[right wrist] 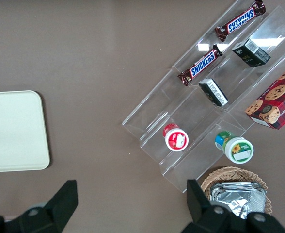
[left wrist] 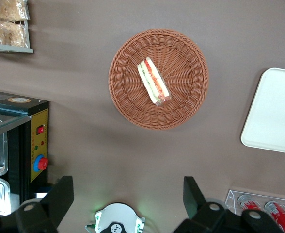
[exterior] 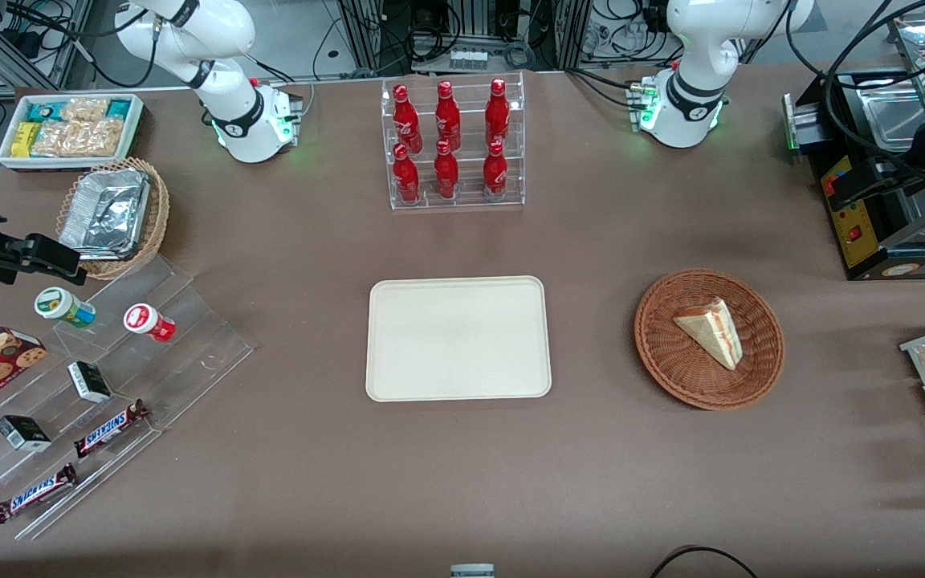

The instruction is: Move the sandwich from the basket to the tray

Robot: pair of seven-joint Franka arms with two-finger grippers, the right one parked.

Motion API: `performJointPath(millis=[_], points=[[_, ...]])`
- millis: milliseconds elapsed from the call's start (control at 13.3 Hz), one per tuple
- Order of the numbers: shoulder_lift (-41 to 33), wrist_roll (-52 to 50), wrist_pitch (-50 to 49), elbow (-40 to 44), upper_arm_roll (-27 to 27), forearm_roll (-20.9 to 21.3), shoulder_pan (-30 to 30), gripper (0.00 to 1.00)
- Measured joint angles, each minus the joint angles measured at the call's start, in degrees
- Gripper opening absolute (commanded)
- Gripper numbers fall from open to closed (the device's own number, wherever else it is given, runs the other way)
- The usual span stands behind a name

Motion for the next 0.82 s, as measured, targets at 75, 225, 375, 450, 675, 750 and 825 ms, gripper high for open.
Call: performJointPath(millis=[75, 225, 375, 450, 675, 750, 825], points=[[0.0, 0.8, -0.1, 0.0, 0.0, 0.0, 0.0, 1.0], [0.0, 3.2, -0.2, 0.0, 0.0, 0.0, 0.0, 1.0], [0.0, 3.7, -0.2, 0.0, 0.0, 0.0, 0.0, 1.0], [0.0, 3.7, -0.3, 0.0, 0.0, 0.0, 0.0, 1.0], [0.0, 3.9, -0.3, 0.0, 0.0, 0.0, 0.0, 1.0], [0.1, 3.9, -0.4, -0.3, 0.1, -0.1, 0.0, 1.0], [0.2, 3.9, 0.0, -1.4, 0.2, -0.2, 0.0, 1.0]])
